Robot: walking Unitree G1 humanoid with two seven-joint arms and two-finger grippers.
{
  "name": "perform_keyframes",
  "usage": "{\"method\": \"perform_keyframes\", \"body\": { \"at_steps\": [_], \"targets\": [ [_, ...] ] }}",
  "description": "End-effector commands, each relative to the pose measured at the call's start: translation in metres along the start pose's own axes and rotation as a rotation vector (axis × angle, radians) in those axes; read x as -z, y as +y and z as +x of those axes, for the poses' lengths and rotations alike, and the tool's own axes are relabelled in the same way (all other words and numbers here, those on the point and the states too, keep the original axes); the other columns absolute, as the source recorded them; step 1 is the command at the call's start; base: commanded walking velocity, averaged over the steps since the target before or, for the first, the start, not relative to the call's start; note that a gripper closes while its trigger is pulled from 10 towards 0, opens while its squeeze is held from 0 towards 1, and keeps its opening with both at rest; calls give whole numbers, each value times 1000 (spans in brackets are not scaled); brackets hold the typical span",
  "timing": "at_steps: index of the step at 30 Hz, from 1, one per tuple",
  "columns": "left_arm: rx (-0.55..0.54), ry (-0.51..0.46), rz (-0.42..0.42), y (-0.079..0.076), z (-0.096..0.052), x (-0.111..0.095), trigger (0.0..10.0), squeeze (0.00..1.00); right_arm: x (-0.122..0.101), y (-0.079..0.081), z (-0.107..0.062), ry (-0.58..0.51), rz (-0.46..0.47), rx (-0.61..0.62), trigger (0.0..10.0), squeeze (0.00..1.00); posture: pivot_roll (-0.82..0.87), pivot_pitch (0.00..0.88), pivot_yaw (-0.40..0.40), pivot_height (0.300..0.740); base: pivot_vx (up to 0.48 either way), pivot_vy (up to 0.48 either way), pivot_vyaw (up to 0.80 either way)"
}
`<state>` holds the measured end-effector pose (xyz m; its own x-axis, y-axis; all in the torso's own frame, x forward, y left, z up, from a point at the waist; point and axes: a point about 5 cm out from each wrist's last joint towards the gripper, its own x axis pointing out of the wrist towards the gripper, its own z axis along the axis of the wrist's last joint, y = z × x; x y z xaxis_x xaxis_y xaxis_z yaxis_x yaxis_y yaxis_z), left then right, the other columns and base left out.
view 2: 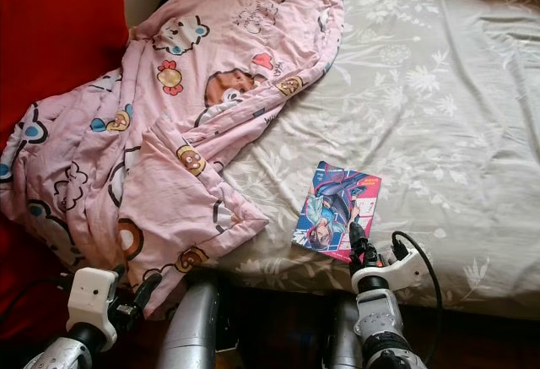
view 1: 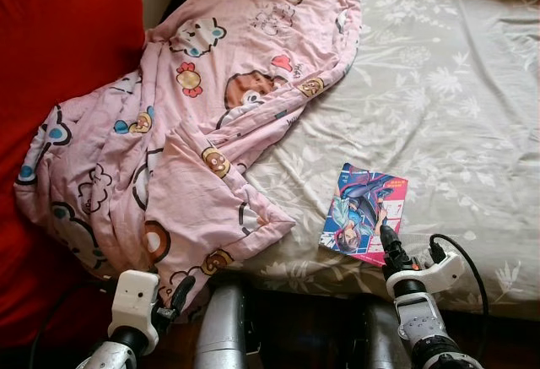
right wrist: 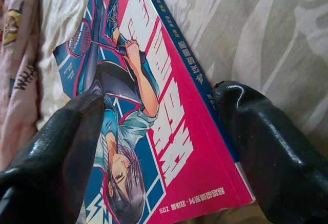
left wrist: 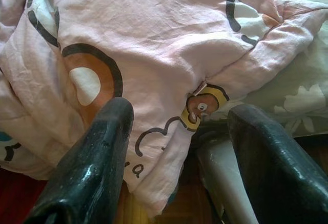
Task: Clean up the room
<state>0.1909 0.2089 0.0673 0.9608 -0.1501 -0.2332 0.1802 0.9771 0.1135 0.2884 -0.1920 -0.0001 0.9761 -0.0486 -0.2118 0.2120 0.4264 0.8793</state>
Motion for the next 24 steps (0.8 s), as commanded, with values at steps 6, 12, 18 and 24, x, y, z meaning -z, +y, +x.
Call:
{"method": "perform_keyframes", "body": {
  "at_steps": [6, 12, 18, 24],
  "targets": [
    [-1, 60, 11, 2, -16, 5, 10000, 0, 34, -9, -12, 97, 132, 62, 10000, 0, 214, 372, 136, 610, 0, 0, 0],
    [-3, 69, 10, 1, -22, 3, 10000, 0, 34, -6, -9, 92, 147, 74, 10000, 0, 226, 394, 136, 610, 0, 0, 0],
    [-6, 82, 7, 1, -26, 3, 10000, 0, 31, -6, -7, 86, 150, 94, 10000, 0, 227, 404, 134, 610, 0, 0, 0],
    [-6, 90, 2, -1, -28, 3, 10000, 0, 34, -13, -11, 116, 125, 166, 10000, 0, 227, 407, 128, 610, 0, 0, 0]
  ]
}}
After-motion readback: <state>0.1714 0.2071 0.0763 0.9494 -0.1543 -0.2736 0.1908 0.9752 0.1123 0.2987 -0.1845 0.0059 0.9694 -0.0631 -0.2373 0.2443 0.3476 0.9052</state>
